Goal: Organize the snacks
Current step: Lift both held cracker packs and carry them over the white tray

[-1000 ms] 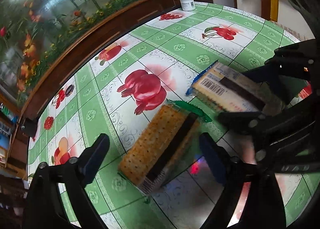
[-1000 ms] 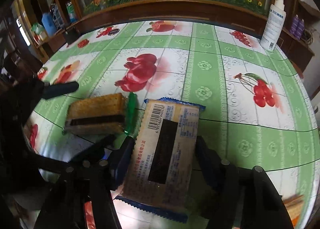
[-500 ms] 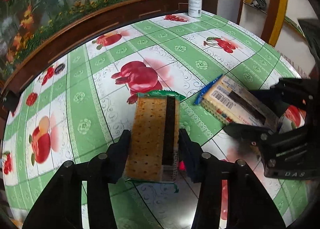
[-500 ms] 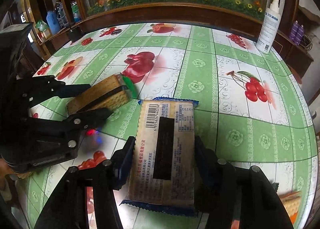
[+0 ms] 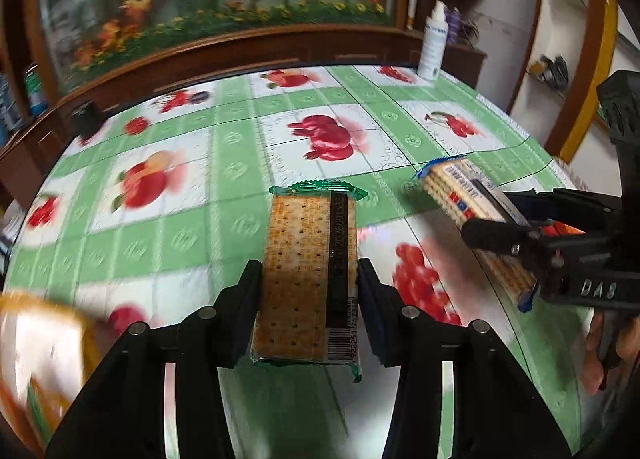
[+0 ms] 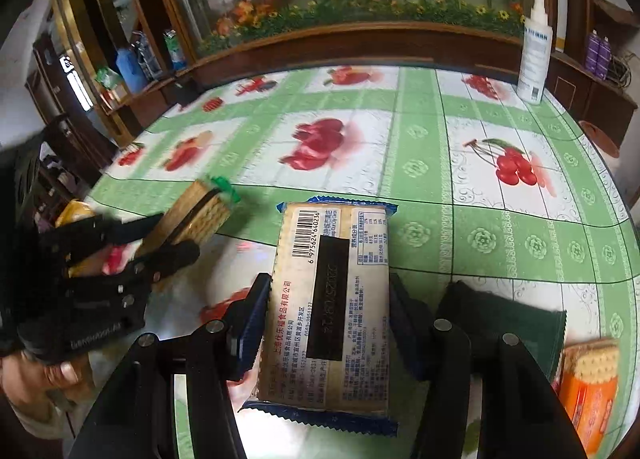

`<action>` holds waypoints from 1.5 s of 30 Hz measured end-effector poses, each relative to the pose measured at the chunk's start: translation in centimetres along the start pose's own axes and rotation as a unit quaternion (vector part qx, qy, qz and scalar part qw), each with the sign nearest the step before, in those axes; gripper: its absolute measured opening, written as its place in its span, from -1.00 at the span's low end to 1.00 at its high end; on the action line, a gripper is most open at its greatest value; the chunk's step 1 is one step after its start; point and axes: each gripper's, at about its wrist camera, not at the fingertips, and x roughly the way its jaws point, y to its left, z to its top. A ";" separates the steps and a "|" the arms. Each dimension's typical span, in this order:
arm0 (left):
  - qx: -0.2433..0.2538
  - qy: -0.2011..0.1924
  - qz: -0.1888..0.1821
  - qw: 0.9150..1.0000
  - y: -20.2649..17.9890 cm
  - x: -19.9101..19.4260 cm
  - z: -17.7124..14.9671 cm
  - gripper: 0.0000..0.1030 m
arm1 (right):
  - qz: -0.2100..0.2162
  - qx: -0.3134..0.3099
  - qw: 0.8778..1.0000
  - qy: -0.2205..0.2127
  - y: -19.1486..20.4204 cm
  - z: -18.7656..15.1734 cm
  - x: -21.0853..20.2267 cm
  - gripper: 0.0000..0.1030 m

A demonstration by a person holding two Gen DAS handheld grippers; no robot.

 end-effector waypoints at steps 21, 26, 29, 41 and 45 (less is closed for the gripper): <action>-0.113 -0.064 0.117 0.985 4.2 -13.9 -8.7 -0.12 | 0.161 0.026 0.986 -0.026 7.9 -5.3 -6.5 0.11; -0.126 -0.076 0.139 0.979 5.4 -16.0 -9.9 -0.12 | 0.190 0.001 0.982 -0.020 11.4 -5.8 -7.1 0.11; -0.133 -0.080 0.148 0.977 6.1 -16.8 -10.8 -0.12 | 0.197 -0.015 0.980 -0.020 13.4 -6.0 -7.5 0.11; -0.163 -0.086 0.160 0.970 8.7 -18.8 -13.7 -0.12 | 0.218 -0.043 0.975 -0.009 17.7 -6.8 -7.9 0.11; -0.179 -0.083 0.169 0.966 10.0 -19.1 -14.8 -0.12 | 0.221 -0.051 0.974 -0.004 18.6 -7.0 -7.7 0.11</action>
